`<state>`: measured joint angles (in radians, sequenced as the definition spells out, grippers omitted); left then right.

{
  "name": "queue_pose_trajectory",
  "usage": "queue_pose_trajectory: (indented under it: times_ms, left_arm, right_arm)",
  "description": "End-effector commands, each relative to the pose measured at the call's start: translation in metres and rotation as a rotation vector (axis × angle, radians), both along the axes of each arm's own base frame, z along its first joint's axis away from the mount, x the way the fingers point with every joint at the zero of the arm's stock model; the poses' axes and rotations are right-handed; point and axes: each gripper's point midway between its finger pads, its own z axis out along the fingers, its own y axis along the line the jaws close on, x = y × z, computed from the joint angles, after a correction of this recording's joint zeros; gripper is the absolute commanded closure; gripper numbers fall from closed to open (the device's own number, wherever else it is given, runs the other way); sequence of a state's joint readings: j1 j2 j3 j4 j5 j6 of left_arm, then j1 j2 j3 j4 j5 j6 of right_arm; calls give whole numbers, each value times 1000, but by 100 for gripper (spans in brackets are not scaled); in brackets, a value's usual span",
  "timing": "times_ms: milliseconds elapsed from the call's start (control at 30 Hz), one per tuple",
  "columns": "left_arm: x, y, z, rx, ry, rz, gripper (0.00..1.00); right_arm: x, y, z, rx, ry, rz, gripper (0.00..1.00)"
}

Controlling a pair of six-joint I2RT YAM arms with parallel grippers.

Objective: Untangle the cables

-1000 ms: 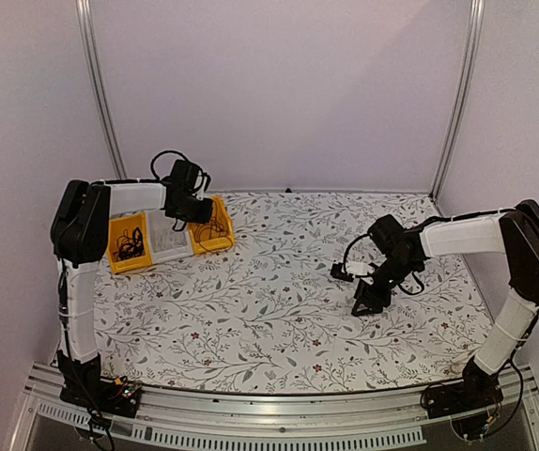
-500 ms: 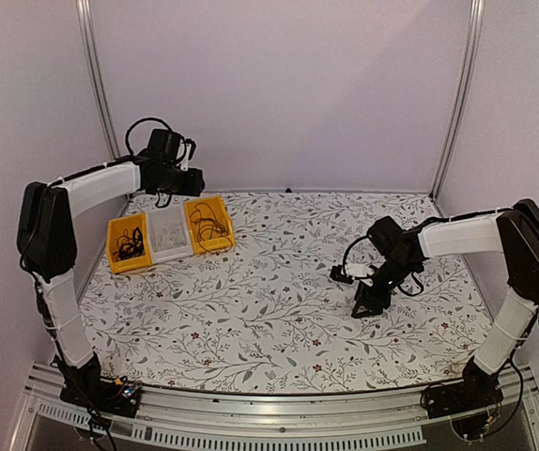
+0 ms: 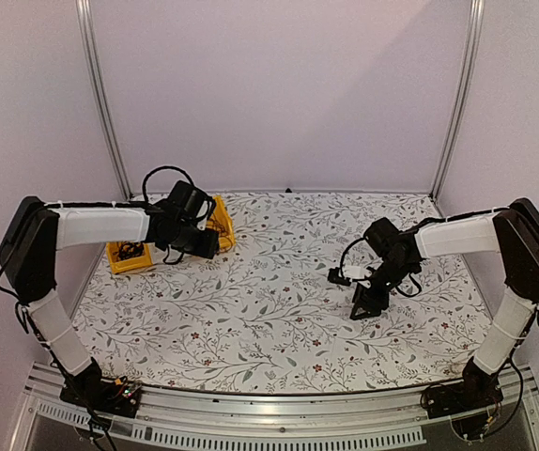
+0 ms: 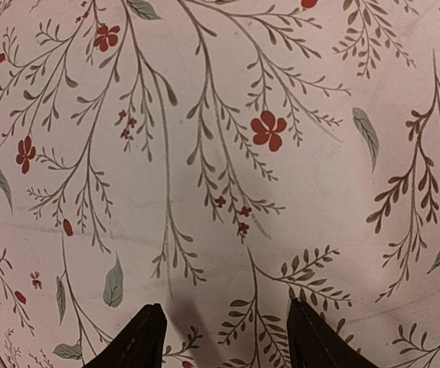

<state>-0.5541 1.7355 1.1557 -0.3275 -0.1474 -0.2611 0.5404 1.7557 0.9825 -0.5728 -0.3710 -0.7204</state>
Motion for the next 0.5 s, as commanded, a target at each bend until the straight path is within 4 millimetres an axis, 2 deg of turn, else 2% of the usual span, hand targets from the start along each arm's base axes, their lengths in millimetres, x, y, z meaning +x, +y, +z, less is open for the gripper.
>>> queue_pose_trajectory:
  times_ms: [0, 167, 333, 467]
  left_arm:
    - [5, -8, -5, -25, -31, 33, 50]
    - [11, -20, -14, 268, -117, -60, 51]
    - [12, -22, -27, 568, -165, -200, 52]
    - [8, -25, -37, 642, -147, -274, 52]
  right_arm:
    - [-3, 2, -6, -26, 13, 20, 42]
    - [-3, 2, -6, -30, 11, 18, 42]
    - [-3, 1, -7, -35, 11, 17, 42]
    - [-3, 0, -7, -36, 8, 17, 42]
